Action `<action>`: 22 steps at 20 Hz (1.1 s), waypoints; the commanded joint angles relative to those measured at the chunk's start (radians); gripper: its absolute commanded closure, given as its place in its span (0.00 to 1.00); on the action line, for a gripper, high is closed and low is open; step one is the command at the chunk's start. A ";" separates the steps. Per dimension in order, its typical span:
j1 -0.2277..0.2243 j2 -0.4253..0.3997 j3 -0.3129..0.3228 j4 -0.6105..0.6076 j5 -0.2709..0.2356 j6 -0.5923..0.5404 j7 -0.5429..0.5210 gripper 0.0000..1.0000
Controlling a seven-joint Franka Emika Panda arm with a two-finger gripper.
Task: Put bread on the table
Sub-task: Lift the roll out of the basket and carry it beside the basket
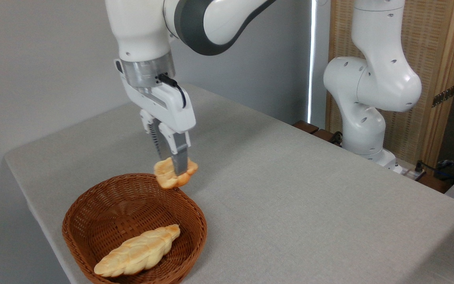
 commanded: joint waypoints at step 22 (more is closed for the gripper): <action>-0.074 -0.041 -0.002 -0.155 0.000 0.043 -0.008 0.00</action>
